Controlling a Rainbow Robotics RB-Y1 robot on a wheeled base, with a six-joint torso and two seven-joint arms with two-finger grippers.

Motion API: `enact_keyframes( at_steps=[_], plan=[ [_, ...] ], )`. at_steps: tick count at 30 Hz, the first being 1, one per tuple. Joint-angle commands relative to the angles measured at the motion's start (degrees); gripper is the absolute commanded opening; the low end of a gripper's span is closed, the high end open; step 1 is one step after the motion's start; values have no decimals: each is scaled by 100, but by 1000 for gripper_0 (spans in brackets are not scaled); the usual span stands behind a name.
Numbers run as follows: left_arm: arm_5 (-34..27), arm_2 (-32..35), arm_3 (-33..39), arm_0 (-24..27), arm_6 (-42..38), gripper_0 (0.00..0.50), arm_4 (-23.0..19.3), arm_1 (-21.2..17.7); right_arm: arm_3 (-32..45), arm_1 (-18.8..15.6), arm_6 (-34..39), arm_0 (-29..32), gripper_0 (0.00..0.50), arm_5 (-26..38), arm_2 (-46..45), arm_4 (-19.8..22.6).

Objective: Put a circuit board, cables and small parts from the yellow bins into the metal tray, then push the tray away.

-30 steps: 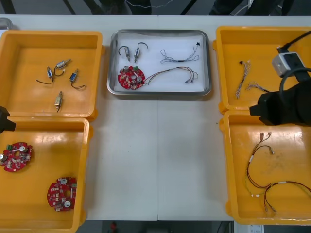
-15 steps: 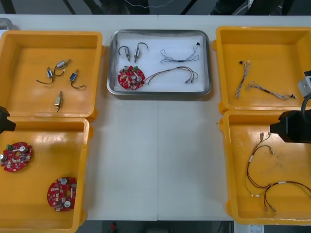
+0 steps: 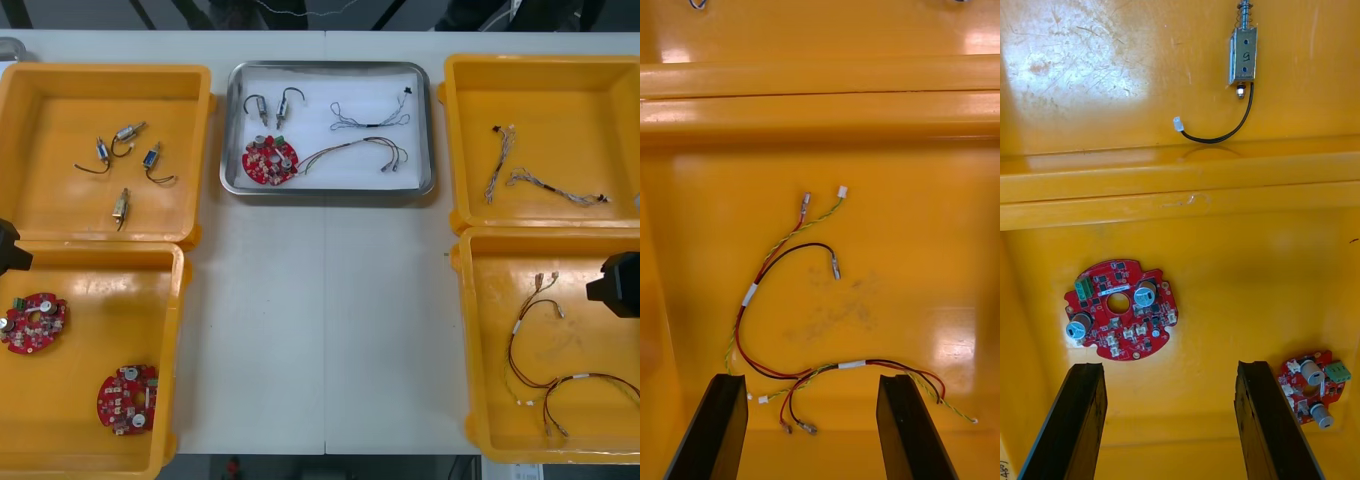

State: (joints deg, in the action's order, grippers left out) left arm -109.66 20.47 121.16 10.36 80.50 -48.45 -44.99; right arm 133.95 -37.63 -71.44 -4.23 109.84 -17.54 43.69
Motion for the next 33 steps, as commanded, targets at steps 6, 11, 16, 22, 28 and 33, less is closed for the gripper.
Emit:
enact_keyframes(
  at_steps=[6, 11, 16, 22, 28, 33],
  plan=[
    [-34, 150, 171, -87, -96, 500, -41, -265, -88, -201, 43, -183, 500, 16, -171, 8],
    [-34, 150, 171, -87, -96, 500, -41, -265, -141, -263, 43, -192, 500, 16, -179, -53],
    [-34, 150, 171, -87, -96, 500, -41, -265, -141, -307, 43, -166, 500, 16, -171, 8],
    [-34, 150, 171, -87, -96, 500, -41, -265, -141, -307, 43, -166, 500, 16, -171, 8],
    [-34, 150, 171, -87, -96, 500, -41, -265, -141, -307, 43, -166, 500, 16, -171, 8],
    [-34, 150, 171, -87, -96, 500, -41, -265, -141, -307, 43, -166, 500, 16, -171, 8]
  ],
)
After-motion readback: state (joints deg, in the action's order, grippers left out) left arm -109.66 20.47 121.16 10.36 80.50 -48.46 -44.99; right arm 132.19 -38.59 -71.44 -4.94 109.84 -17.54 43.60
